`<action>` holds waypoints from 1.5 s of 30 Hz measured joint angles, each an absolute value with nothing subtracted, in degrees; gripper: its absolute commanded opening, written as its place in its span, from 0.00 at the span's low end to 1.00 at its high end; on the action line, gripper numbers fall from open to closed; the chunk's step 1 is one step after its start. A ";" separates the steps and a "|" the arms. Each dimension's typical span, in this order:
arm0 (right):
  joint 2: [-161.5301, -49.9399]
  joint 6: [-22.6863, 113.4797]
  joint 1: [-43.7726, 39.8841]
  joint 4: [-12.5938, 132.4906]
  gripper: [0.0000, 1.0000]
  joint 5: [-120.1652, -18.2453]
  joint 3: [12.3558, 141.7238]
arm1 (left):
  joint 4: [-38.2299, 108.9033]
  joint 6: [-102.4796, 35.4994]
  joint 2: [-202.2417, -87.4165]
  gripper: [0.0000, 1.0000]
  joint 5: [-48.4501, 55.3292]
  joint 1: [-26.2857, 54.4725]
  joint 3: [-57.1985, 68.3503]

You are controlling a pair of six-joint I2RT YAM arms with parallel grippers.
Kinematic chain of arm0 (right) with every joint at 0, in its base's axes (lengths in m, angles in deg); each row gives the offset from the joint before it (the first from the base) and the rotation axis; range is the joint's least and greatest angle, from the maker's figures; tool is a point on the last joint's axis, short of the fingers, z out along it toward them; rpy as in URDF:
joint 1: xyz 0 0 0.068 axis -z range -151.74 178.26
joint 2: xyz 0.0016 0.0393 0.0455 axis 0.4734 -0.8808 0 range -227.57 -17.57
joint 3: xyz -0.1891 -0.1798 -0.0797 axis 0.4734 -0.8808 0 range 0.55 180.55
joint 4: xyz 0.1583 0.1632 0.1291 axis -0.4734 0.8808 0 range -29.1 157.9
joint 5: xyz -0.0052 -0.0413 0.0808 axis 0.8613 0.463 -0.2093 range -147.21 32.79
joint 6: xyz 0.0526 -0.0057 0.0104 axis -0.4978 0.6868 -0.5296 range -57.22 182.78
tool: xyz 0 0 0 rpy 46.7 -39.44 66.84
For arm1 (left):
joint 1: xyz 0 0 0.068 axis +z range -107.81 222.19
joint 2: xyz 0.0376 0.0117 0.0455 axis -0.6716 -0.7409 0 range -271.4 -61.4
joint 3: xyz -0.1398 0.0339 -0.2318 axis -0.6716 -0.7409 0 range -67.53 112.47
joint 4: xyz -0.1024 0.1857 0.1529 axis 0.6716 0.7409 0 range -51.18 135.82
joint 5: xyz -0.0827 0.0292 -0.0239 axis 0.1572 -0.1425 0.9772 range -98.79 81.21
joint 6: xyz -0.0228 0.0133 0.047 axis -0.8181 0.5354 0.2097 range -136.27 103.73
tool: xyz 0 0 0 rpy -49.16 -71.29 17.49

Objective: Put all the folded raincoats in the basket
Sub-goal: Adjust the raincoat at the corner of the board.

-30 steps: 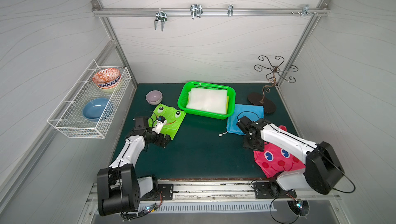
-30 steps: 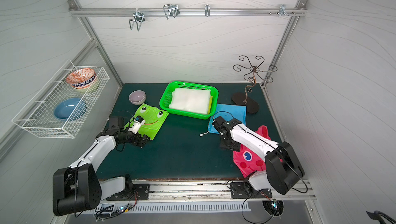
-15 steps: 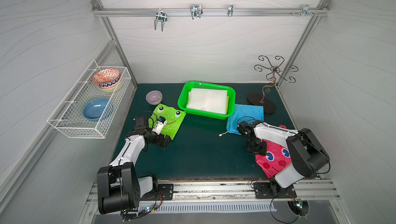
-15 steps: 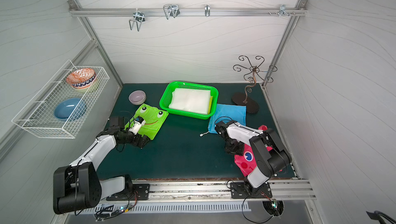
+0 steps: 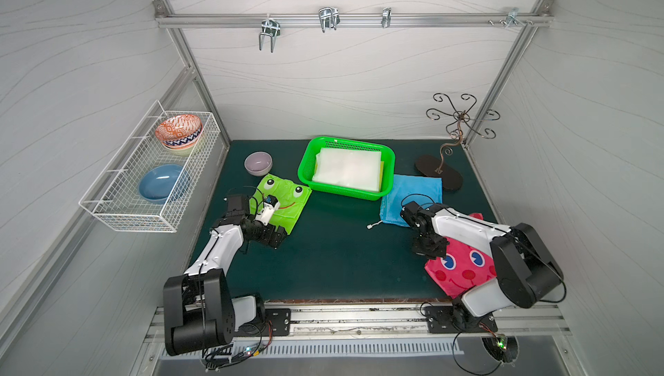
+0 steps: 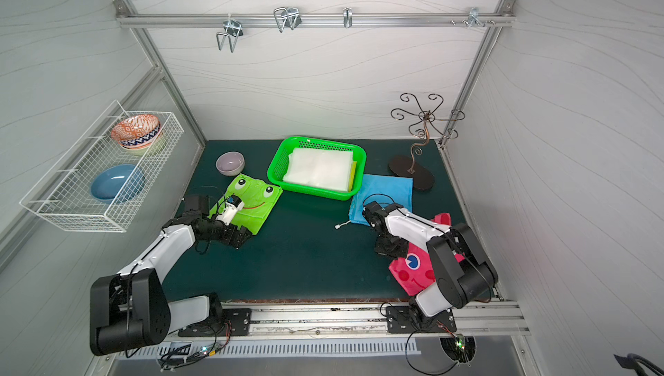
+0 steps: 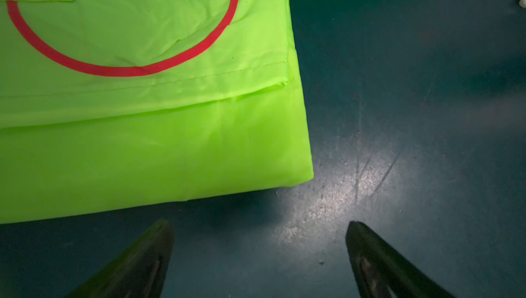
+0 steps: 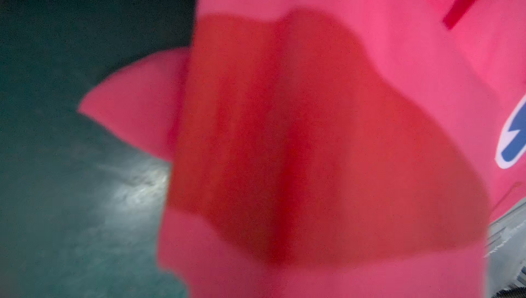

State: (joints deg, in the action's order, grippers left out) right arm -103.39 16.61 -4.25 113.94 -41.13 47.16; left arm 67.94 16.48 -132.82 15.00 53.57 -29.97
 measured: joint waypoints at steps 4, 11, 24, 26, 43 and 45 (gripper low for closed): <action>-103.20 16.72 -7.45 113.91 0.00 -45.76 50.61 | 68.12 16.48 -132.82 0.99 15.00 53.57 -29.92; -104.38 15.73 -16.56 113.83 0.00 -53.87 56.97 | 68.60 16.48 -132.95 0.99 15.02 53.57 -29.84; -103.09 15.60 -8.67 123.68 0.47 -41.96 56.95 | 71.20 14.78 -135.37 0.99 18.98 53.55 -26.27; -100.90 16.24 -4.65 125.02 0.60 -40.30 56.69 | 72.27 14.41 -135.83 0.99 21.58 53.39 -24.96; -84.25 27.52 15.40 128.58 0.99 -47.86 66.76 | 71.44 6.14 -146.26 0.99 32.27 15.47 -2.23; -81.34 28.08 17.95 128.51 0.99 -49.59 68.01 | 70.24 3.78 -150.61 0.99 33.60 10.69 1.55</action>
State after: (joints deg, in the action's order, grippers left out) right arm -81.34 28.08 17.95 128.51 -49.59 68.01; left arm 70.24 3.78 -150.61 33.60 10.69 1.55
